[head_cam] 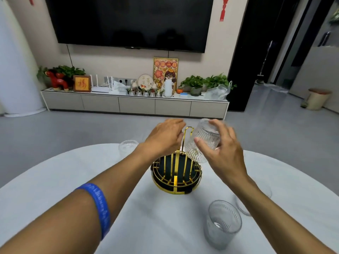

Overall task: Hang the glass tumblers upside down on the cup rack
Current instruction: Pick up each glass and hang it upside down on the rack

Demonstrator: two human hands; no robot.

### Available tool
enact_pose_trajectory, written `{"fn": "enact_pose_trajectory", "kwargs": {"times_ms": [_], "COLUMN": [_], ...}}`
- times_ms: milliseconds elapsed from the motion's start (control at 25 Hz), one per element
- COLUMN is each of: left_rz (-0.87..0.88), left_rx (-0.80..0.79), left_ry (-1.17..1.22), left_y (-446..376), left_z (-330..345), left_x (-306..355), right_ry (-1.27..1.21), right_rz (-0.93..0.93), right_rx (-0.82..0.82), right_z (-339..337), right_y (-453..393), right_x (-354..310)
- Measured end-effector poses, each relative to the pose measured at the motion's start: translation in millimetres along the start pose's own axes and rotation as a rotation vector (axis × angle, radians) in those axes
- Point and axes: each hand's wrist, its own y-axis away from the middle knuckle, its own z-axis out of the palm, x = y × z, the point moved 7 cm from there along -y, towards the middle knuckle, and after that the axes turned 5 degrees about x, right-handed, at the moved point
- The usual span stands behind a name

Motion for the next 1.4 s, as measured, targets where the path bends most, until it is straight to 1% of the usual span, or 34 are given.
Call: {"fn": "enact_pose_trajectory", "kwargs": {"times_ms": [40, 120, 240, 360, 440, 560, 760, 800, 880, 920, 960, 1000, 1040, 1080, 1160, 1200, 1240, 1280, 1400], "left_rz": [-0.015, -0.039, -0.063, -0.081, -0.081, -0.095, -0.126, -0.144, -0.183, -0.164, -0.12, -0.061, 0.001, 0.045, 0.064, 0.043, 0.025, 0.009, -0.014], "left_rx": [-0.013, 0.029, 0.045, 0.024, 0.034, 0.051, 0.023, 0.057, 0.229, 0.328, 0.379, 0.357, 0.268, 0.135, -0.146, -0.235, -0.26, -0.239, -0.098], "left_ry": [-0.01, 0.04, 0.127, 0.151, 0.152, 0.163, 0.167, 0.187, 0.308, 0.379, 0.437, 0.478, 0.493, 0.486, 0.425, 0.376, 0.331, 0.305, 0.277], "left_y": [-4, -7, -6, -7, -7, -7, -1, 6, 36, 59, 84, 109, 130, 145, 163, 166, 166, 163, 161], "left_z": [6, 8, 11, 12, 13, 14, 13, 9, -3, -7, -6, 1, 14, 32, 73, 91, 102, 107, 108], "left_x": [-4, -10, -19, -23, -23, -25, -15, -10, 7, 19, 35, 53, 73, 91, 123, 131, 136, 138, 135], "right_ry": [0.062, 0.153, 0.219, 0.202, 0.168, 0.15, 0.163, 0.154, 0.06, -0.022, -0.101, -0.161, -0.19, -0.194, -0.201, -0.212, -0.219, -0.225, -0.252], "right_rz": [-0.054, -0.096, -0.085, -0.028, 0.008, 0.014, 0.043, 0.038, 0.048, 0.082, 0.137, 0.216, 0.308, 0.398, 0.542, 0.592, 0.633, 0.665, 0.711], "right_rx": [-0.031, -0.091, -0.196, -0.31, -0.323, -0.315, -0.36, -0.378, -0.372, -0.326, -0.248, -0.161, -0.089, -0.045, -0.038, -0.06, -0.093, -0.127, -0.179], "right_z": [9, 26, 46, 64, 69, 71, 68, 65, 49, 35, 18, 0, -15, -26, -41, -45, -47, -49, -50], "right_y": [0, 3, 17, 32, 36, 35, 36, 36, 38, 41, 45, 51, 61, 72, 97, 108, 118, 127, 142], "right_x": [0, 5, 22, 38, 45, 47, 45, 42, 41, 44, 51, 62, 74, 87, 106, 111, 114, 116, 119]}}
